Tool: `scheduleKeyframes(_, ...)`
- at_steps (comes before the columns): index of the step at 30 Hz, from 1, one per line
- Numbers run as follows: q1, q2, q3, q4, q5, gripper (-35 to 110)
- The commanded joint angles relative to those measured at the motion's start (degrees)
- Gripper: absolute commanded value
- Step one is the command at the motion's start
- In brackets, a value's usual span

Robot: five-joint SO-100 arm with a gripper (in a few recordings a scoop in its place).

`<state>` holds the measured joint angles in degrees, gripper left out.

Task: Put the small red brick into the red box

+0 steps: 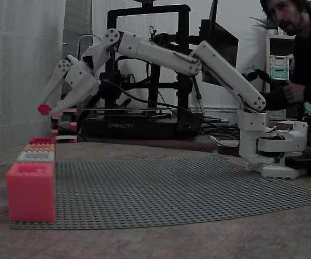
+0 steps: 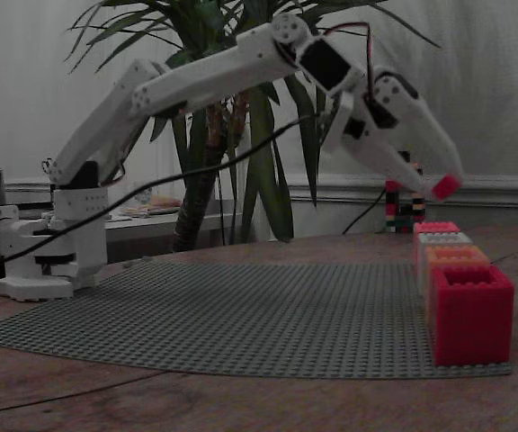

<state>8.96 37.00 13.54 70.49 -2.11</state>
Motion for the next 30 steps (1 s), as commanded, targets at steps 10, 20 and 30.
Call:
scheduleKeyframes(10, 7.7, -5.3, -14.6, 2.7, -5.5, 0)
scheduleKeyframes(20, 9.9, -9.8, -13.9, -0.5, -9.0, 10)
scheduleKeyframes(30, 9.1, -12.2, -13.9, -4.8, -9.1, 14)
